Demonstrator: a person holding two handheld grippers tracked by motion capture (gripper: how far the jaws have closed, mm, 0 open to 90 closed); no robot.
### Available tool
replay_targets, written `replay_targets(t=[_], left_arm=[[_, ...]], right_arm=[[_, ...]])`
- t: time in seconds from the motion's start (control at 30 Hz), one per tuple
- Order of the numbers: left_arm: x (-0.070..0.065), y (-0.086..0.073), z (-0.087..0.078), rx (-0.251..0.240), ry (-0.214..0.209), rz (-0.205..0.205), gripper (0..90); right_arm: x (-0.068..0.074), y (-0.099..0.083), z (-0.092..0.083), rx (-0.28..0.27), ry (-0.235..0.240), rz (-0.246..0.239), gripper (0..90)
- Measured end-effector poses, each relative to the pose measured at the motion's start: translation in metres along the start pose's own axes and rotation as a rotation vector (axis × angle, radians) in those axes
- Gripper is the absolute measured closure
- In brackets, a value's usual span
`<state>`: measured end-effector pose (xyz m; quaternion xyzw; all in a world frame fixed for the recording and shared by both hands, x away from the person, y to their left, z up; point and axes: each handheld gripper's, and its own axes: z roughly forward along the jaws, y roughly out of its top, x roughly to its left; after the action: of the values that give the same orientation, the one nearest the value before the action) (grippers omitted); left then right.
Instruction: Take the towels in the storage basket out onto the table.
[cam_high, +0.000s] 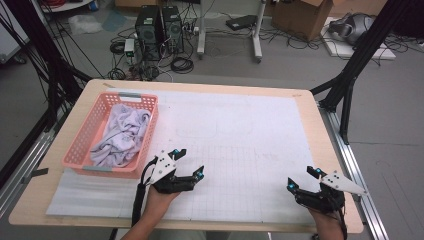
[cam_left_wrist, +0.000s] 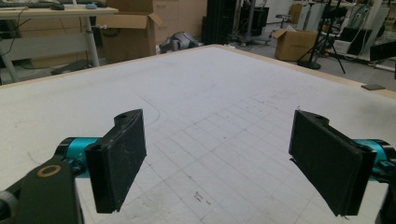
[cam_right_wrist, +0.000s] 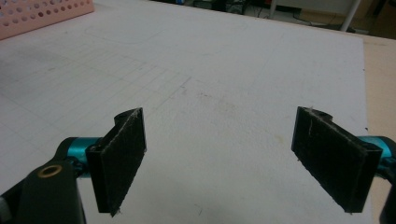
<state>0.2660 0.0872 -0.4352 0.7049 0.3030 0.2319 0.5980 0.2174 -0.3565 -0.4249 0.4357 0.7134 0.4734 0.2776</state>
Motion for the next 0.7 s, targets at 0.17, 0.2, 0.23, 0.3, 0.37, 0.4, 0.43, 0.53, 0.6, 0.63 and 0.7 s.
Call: replay_targets(t=[0.17, 0.2, 0.23, 0.3, 0.37, 0.4, 0.43, 0.53, 0.6, 0.63, 0.7], left_arm=[[-0.0011, 0.0004, 0.0004, -0.001, -0.008, 0.003, 18.8], [-0.0009, 0.0006, 0.0003, 0.002, -0.009, 0.004, 18.8], [-0.0007, 0.0009, 0.0001, -0.001, -0.002, -0.004, 18.8], [-0.0015, 0.0009, 0.0004, -0.001, -0.008, -0.007, 18.7], [-0.0033, 0.0013, 0.0002, -0.002, -0.005, -0.005, 18.8], [-0.0033, 0.0013, 0.0002, -0.002, -0.005, -0.005, 18.7], [-0.0043, 0.0021, -0.0007, -0.002, -0.004, -0.002, 18.9], [-0.0044, 0.0024, -0.0017, -0.001, 0.002, 0.001, 18.9], [-0.0039, 0.0027, -0.002, -0.003, 0.002, 0.002, 19.0], [-0.0033, 0.0029, -0.0019, -0.005, 0.005, 0.003, 19.0], [-0.002, 0.0029, -0.0018, -0.004, 0.003, 0.001, 19.0]], right_arm=[[-0.0009, -0.0016, 0.0015, 0.008, 0.003, 0.001, 16.6], [-0.0009, -0.0017, 0.0019, 0.009, 0.006, 0.004, 16.6], [-0.0009, -0.0017, 0.0019, 0.009, 0.006, 0.004, 16.6], [-0.0013, -0.0021, 0.0026, 0.008, 0.006, 0.009, 16.6], [-0.0009, -0.002, 0.0021, 0.007, 0.007, 0.013, 16.6], [-0.0009, -0.002, 0.002, 0.006, 0.009, 0.014, 16.6], [-0.0011, -0.002, 0.002, 0.006, 0.011, 0.014, 16.6], [-0.0023, -0.0028, 0.0021, 0.004, 0.011, 0.019, 16.6], [-0.0024, -0.0029, 0.0021, 0.005, 0.01, 0.017, 16.6], [-0.002, -0.003, 0.0021, 0.011, 0.012, 0.015, 16.6], [-0.0018, -0.0035, 0.0035, 0.01, 0.014, 0.005, 16.6]])
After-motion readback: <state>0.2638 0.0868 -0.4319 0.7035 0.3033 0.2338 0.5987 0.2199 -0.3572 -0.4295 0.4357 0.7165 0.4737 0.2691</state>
